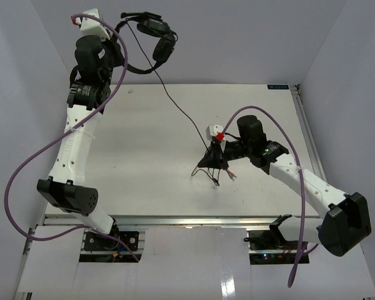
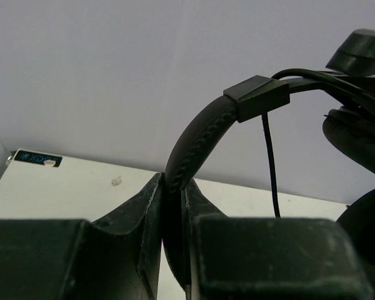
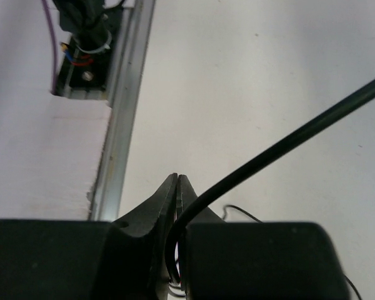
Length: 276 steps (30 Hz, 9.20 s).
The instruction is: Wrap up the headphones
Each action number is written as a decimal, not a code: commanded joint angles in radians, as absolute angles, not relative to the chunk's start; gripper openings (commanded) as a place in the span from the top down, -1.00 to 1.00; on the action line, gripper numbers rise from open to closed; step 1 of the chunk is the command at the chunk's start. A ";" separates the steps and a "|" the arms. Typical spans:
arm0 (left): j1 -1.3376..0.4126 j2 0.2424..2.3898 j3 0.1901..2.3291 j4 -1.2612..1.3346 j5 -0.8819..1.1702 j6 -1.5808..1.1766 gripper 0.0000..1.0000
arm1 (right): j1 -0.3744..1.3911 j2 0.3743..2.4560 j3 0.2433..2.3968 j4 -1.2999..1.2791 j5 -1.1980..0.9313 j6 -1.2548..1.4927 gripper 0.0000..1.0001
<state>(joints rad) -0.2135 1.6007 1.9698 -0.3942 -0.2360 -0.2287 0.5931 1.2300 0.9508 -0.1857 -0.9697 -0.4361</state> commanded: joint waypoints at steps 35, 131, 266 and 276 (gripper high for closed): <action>-0.371 1.630 1.295 -0.165 -0.077 -0.287 1.00 | 0.729 1.241 1.323 -0.328 -0.057 -1.147 0.85; -0.706 1.238 1.035 -0.163 0.249 -0.213 1.00 | 0.431 1.577 1.436 -0.147 -0.401 -0.746 0.85; -0.601 1.413 1.118 -0.233 0.170 -0.103 1.00 | 0.632 1.334 1.265 -0.048 0.040 -0.983 0.82; -0.662 1.342 1.086 -0.238 0.230 -0.129 1.00 | 0.609 1.408 1.378 -0.097 -0.189 -0.809 0.82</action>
<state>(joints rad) -0.6306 1.3785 1.0881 -0.2611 0.1662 -0.0984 0.6110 1.3762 1.2645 -0.1115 -0.0594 -0.9169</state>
